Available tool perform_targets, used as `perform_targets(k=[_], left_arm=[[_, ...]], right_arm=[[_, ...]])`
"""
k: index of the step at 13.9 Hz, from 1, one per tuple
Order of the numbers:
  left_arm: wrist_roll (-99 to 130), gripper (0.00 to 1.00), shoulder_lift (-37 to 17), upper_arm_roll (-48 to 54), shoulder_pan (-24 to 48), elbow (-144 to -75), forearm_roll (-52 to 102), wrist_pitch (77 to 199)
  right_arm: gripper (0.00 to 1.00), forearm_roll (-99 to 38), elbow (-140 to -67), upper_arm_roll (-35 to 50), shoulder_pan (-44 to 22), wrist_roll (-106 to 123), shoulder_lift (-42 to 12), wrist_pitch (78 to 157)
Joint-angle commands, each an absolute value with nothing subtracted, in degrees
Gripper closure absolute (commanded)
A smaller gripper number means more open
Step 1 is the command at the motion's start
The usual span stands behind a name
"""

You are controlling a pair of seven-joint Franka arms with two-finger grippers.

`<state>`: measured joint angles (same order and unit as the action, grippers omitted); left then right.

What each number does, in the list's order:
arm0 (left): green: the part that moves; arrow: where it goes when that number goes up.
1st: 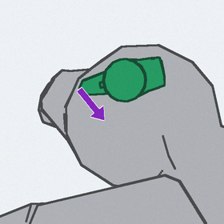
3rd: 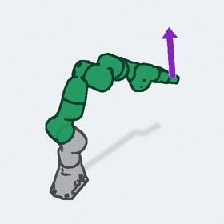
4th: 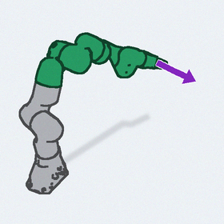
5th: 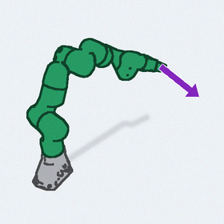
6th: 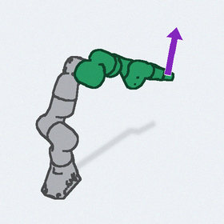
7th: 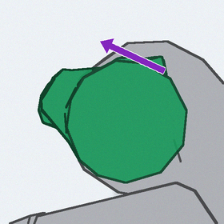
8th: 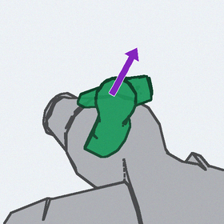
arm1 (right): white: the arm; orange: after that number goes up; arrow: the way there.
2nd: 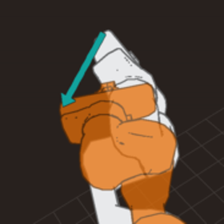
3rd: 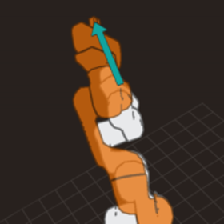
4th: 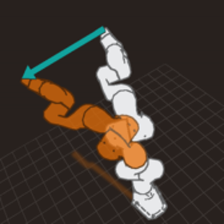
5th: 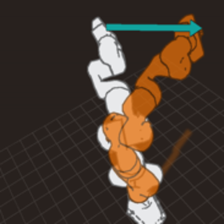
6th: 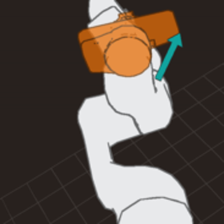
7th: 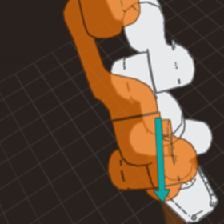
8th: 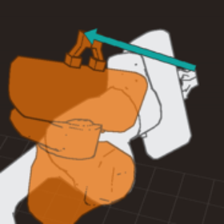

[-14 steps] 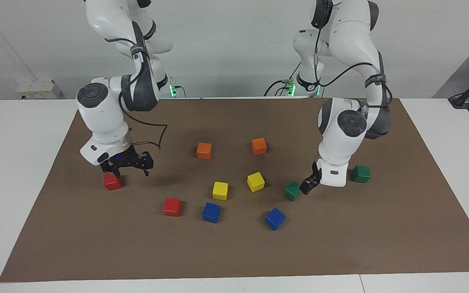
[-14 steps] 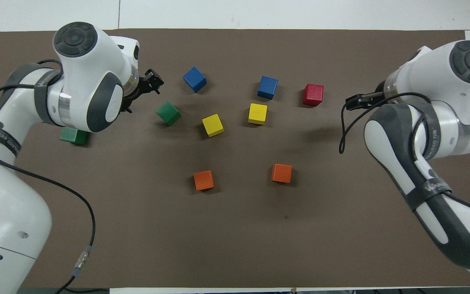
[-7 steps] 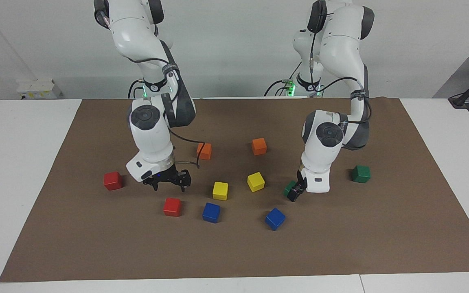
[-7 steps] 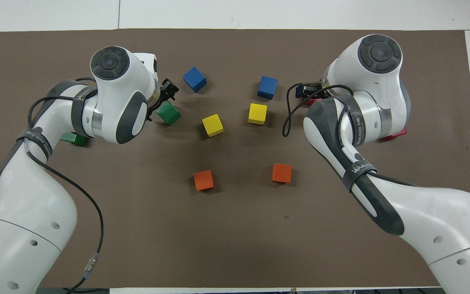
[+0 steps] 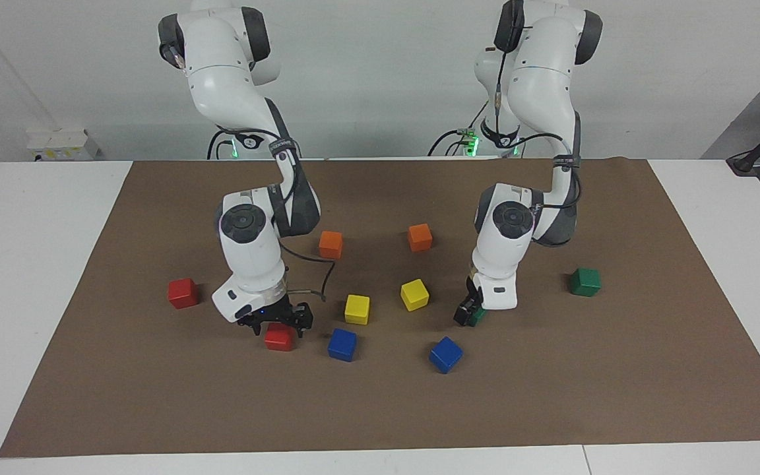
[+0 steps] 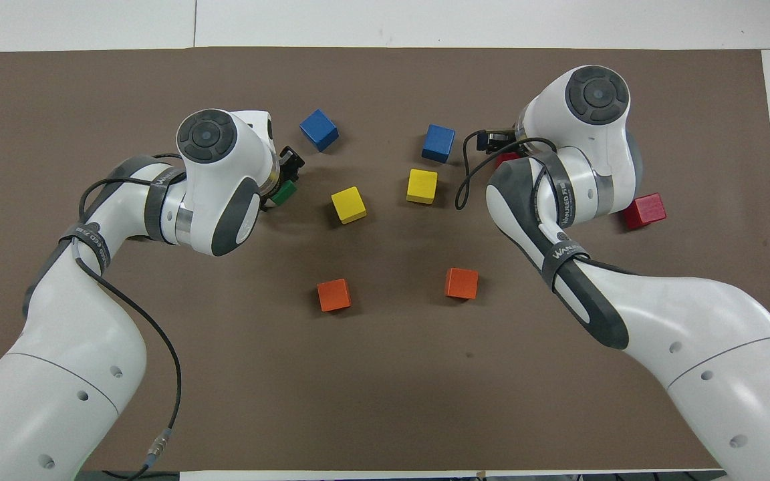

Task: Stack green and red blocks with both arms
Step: 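Grasp the second green and red blocks with the left and right grippers, then carry the held blocks outward above the placed green and red blocks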

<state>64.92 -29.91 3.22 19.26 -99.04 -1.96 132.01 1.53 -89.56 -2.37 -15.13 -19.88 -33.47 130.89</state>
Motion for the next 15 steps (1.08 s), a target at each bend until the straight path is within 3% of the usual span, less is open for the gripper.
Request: perform_targets(k=[1, 2, 3, 5, 6, 7, 9, 13, 15], left_arm=[[66.80, 1.00, -27.42, 2.20, 20.39, -101.70, -1.85, 131.50], [66.27, 1.00, -27.42, 1.94, 20.30, -99.60, -2.72, 127.22], [65.57, 1.00, -27.42, 2.02, 19.87, -96.80, -5.51, 121.96], [55.62, 1.00, -22.45, 2.37, 17.59, -97.28, -5.80, 115.69], [47.37, 1.00, -18.67, 2.46, 15.23, -100.17, -5.02, 114.01], [39.37, 1.00, -14.89, 2.46, 12.25, -102.46, -2.40, 111.99], [23.45, 1.00, -11.00, 2.37, 5.92, -104.06, -0.88, 107.07], [-1.76, 1.00, -10.98, 2.29, -3.94, -104.41, 0.18, 108.54], [-12.01, 1.00, -11.77, 2.20, -5.36, -104.59, 0.18, 109.68]], right_arm=[[0.00, 2.46, -88.68, -1.93, -14.33, -21.18, -34.89, 133.40], [0.00, 2.03, -88.68, -1.93, -14.33, -21.27, -35.33, 133.85], [0.08, 2.11, -88.68, -1.93, -14.24, -21.70, -35.51, 134.29], [0.32, 1.59, -88.94, -1.93, -13.98, -22.06, -35.51, 134.65], [0.61, 1.41, -89.29, -1.93, -13.63, -23.19, -35.51, 134.65], [1.00, 1.49, -89.64, -1.93, -13.71, -24.25, -35.42, 134.56], [1.00, 1.49, -89.56, -1.93, -13.62, -24.26, -35.33, 134.12], [1.00, 2.46, -88.69, -2.02, -12.40, -20.42, -34.37, 130.89], [1.00, 2.37, -88.77, -2.02, -10.03, -13.75, -30.61, 125.27]])
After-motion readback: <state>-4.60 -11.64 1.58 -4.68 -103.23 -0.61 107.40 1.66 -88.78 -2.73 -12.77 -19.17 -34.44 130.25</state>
